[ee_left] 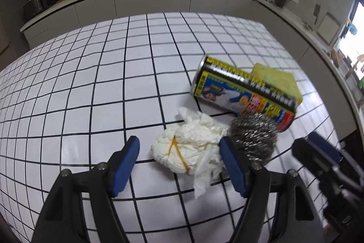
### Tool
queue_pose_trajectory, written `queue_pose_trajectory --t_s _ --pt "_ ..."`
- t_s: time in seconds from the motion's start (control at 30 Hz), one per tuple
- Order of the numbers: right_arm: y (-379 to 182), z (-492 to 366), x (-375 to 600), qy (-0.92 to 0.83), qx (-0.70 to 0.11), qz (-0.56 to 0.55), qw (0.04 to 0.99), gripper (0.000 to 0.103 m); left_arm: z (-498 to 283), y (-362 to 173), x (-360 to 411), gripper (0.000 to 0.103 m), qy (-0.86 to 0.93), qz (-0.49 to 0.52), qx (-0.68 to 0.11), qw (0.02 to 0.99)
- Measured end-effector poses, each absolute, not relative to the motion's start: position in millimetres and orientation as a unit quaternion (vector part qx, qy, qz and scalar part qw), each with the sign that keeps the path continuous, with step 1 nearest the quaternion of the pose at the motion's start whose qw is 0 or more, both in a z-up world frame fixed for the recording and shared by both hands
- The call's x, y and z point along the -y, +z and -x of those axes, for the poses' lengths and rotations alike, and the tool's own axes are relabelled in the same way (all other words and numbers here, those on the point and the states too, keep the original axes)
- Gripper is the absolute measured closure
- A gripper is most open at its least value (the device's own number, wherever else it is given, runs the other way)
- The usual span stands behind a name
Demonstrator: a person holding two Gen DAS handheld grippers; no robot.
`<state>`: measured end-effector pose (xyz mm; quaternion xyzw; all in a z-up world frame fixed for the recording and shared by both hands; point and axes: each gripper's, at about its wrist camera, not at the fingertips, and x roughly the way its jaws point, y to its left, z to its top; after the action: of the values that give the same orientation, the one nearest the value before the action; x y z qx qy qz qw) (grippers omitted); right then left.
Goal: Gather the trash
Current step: 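Move both tools back to the island toward the tissue and steel scrubber, then grasp the steel scrubber with the right tool while the left grasps the white tissue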
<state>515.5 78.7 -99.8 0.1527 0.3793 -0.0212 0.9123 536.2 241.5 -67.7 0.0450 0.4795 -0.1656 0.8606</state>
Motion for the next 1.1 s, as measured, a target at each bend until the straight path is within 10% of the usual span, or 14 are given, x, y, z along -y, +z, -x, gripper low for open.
queue_pose_trajectory --t_s 1.1 --pt "-113 -528 -126 0.003 -0.392 -0.135 0.91 0.053 -498 -51 -322 0.057 -0.151 0.02 -0.464 0.872"
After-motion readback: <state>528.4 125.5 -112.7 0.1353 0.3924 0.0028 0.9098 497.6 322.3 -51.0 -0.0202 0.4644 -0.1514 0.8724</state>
